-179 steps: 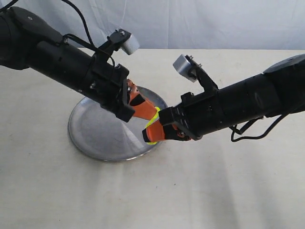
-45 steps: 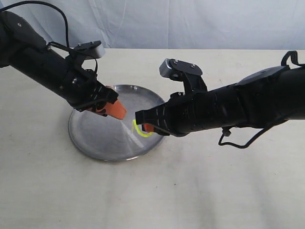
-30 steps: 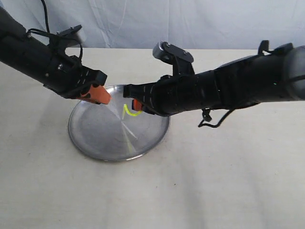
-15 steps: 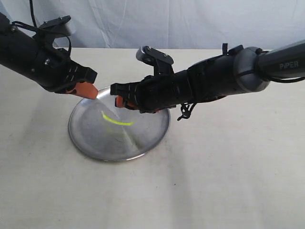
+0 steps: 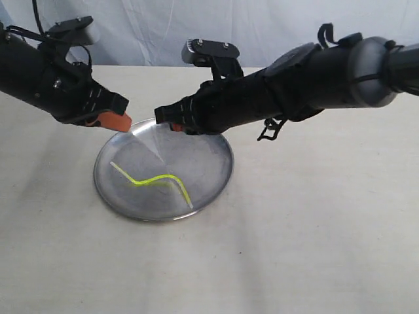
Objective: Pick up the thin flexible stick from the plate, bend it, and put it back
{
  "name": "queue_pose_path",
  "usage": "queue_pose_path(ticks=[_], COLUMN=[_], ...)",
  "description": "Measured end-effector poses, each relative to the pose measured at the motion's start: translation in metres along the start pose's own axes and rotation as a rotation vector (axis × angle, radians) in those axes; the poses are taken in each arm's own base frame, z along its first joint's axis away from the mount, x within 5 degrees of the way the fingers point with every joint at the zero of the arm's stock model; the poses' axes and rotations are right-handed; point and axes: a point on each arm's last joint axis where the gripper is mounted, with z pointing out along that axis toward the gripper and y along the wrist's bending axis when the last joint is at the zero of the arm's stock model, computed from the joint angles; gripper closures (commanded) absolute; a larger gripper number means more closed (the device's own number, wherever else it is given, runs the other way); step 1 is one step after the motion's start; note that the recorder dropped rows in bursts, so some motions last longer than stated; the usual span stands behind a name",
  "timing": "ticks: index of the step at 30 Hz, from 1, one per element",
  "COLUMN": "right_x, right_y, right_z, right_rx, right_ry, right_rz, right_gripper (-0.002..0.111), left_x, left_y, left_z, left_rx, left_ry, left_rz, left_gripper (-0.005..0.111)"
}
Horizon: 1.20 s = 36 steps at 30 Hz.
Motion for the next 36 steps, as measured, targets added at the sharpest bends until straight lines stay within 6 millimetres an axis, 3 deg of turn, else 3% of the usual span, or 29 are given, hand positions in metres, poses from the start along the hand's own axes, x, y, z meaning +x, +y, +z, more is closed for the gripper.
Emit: queue_pose_path(ticks=[5,10,19,28,36], right_x=[-0.005,-0.005,0.033,0.059,0.060], right_y=[0.010,0.014,0.020,0.036,0.044], right_z=[-0.029,-0.059,-0.132,-0.199,-0.218], right_rx=[0.027,0.094,0.144,0.091,0.064], right_ry=[0.065,0.109,-0.040,-0.179,-0.234], right_rz=[-0.111,-0.159,-0.152,-0.160,-0.163], right_gripper=[0.107,0.107,0.109,0.109,0.109], left_x=[0.005,0.016,0.053,0.079,0.081], left_y=[-0.006,-0.017,-0.033,-0.035,-0.037], left_z=[-0.025,-0.062,-0.106,-0.106,-0.106], left_rx=[-0.102,-0.203,-0.281,-0.288,-0.275], left_ry=[-0.166,-0.383,-0.641,-0.650,-0.638], left_rz=[0.043,0.062,0.043,0.041,0.044], left_gripper=[0.107,0.107,0.107,0.107,0.107])
